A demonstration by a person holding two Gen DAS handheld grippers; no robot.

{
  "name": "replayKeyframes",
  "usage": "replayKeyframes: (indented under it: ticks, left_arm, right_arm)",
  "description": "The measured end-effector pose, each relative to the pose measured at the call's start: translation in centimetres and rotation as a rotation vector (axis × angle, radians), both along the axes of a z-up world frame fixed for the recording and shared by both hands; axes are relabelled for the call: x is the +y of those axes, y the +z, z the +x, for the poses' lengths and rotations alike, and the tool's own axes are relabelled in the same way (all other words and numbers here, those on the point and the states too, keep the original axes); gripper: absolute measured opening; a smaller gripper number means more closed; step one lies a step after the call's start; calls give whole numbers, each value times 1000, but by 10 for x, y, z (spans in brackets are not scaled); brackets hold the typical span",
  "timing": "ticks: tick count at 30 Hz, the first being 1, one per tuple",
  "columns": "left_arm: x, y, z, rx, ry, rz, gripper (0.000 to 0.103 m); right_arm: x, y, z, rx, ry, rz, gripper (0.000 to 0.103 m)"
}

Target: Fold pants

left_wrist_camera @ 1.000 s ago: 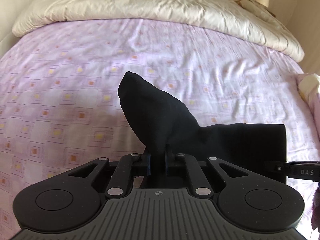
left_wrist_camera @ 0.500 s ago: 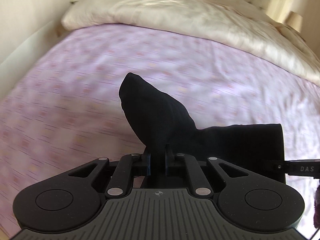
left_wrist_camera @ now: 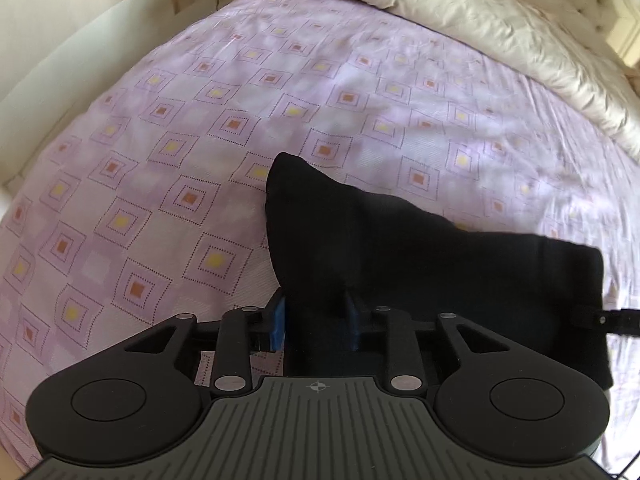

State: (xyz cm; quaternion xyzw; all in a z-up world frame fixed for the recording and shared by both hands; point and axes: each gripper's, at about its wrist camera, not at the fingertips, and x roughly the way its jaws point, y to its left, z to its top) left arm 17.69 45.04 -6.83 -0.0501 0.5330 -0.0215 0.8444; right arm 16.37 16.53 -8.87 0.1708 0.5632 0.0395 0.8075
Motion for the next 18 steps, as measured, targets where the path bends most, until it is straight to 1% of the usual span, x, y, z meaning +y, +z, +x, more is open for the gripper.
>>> replayKeyframes:
  ticks: [1,3,6,8,10,13,14,16,18]
  left_arm:
    - [2,3,-2,-8,7,-4,29]
    - [5,10,-7,-30,21,5,28]
    - [9,23,-11,-98,24,39,27]
    - [10,31,-9,-129,11,37,27]
    - [7,35,-2,-137,-8,24,27]
    - [0,32,14,-134,-37,11,28]
    - [-3,28,20,-129,-43,12,28]
    - [-8,21,31,-115,-49,21,27]
    - [-10,13,41,-104,-50,25,28]
  right_arm:
    - [-3,2,-2,1,-13,-1,42]
    - [-5,6,-6,-1,-30,-20,45]
    - [-10,19,-14,-23,-66,-62,46]
    - [-7,33,-23,-100,-79,-119,46]
    - [0,50,-29,-182,-67,-137,46]
    - [18,61,-20,-242,14,-136,45]
    - [24,61,-17,-246,45,-136,42]
    - [35,57,-5,-227,104,-119,33]
    - [43,46,8,-204,153,-136,20]
